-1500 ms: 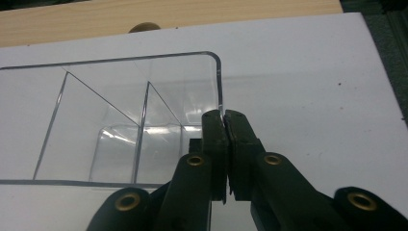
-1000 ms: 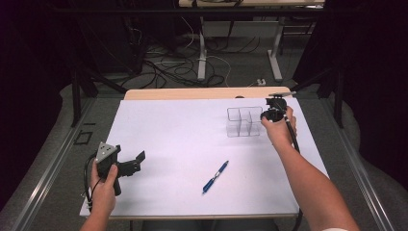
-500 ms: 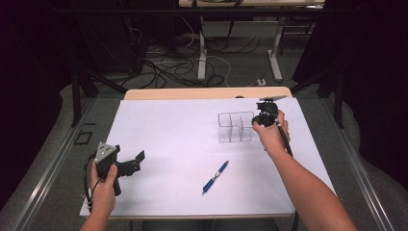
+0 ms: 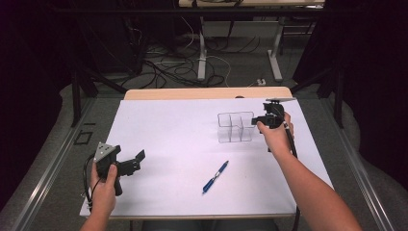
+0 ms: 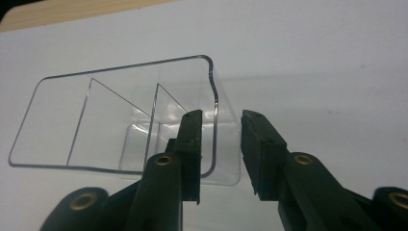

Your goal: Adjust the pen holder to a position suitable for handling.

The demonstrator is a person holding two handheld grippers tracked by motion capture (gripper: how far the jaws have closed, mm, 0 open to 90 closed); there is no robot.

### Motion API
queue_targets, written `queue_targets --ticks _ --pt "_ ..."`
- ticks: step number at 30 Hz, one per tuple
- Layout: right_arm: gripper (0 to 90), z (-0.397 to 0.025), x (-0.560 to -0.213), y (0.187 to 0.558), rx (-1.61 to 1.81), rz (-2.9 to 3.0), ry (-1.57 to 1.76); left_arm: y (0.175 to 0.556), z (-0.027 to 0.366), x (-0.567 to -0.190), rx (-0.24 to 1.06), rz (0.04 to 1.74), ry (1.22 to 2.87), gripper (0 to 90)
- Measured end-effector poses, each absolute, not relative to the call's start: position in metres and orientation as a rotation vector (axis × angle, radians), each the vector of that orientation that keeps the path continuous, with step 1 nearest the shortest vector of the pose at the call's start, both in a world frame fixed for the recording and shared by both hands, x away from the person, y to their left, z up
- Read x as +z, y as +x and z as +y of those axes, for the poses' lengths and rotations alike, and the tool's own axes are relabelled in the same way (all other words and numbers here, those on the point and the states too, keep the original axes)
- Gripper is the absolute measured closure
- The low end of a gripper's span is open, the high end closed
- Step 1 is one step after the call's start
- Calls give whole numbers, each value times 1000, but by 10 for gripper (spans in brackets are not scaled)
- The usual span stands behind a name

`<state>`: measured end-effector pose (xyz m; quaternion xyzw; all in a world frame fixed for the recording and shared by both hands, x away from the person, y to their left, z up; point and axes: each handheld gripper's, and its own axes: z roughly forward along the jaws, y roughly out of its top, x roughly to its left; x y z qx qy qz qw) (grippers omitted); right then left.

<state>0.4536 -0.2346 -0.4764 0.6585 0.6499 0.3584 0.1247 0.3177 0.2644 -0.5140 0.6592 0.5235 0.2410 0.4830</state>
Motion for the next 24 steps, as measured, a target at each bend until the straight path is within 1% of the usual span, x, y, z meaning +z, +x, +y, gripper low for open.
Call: queue_targets --ticks 5,6,7,9,10,11,12,16,21,23,24 --pt "603 -241 -479 436 1151 1900 1762 318 262 -514 585 1266 1622 2" --pt "559 -243 -480 429 1194 1892 1688 318 261 -514 584 1265 1624 2" --pt "559 -243 -480 429 1194 1892 1688 318 260 -514 584 1264 1624 2" --pt "532 -245 -481 422 1213 1892 1614 318 258 -514 580 1264 1619 2" --pt "509 -245 -482 419 1220 1895 1578 318 259 -514 583 1261 1632 2" --pt "465 -246 -483 413 1226 1905 1512 318 258 -514 583 1259 1631 2" --pt "465 -246 -483 413 1226 1905 1512 318 258 -514 580 1258 1632 2" --pt "368 -247 -485 401 1236 1910 1417 318 256 -515 571 1260 1625 2" --pt "282 -249 -485 384 1247 1863 1334 318 254 -516 568 1250 1638 2" --pt "224 -249 -485 377 1239 1843 1314 318 253 -517 567 1244 1640 2" --pt "216 -250 -486 374 1232 1835 1301 318 253 -517 564 1244 1639 2"
